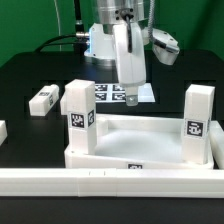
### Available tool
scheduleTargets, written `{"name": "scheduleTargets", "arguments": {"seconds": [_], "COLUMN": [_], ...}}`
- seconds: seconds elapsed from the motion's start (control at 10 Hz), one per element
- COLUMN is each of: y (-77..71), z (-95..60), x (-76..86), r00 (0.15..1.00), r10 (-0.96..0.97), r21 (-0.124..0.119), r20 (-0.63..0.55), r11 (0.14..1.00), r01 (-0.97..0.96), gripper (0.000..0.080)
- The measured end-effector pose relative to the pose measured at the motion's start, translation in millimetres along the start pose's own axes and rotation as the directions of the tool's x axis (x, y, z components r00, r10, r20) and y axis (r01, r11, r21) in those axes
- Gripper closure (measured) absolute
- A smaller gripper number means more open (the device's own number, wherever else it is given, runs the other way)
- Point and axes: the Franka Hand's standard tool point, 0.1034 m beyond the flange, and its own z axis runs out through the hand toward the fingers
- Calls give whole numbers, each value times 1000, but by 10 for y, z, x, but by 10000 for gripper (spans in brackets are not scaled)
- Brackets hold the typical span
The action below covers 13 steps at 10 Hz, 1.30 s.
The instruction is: Assemble desk
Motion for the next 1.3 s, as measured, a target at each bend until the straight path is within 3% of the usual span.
{"name": "scheduleTargets", "arguments": {"seconds": [0.1,0.6,0.8,1.0,1.1,1.2,1.3], "y": [52,188,224,231,223,230,233], "z": [71,457,588,618,607,617,621], "x": [-2,86,122,127,126,121,122], "r00": [994,992,991,992,993,993,993], "r10": [109,126,125,117,110,108,108], "r21": [-12,-73,-91,-96,-94,-96,-97], "r20": [7,-26,-38,-40,-39,-40,-40], "r11": [994,989,988,988,989,989,989], "r01": [-109,-127,-128,-120,-113,-112,-112], "gripper": [150,150,150,150,241,425,425]}}
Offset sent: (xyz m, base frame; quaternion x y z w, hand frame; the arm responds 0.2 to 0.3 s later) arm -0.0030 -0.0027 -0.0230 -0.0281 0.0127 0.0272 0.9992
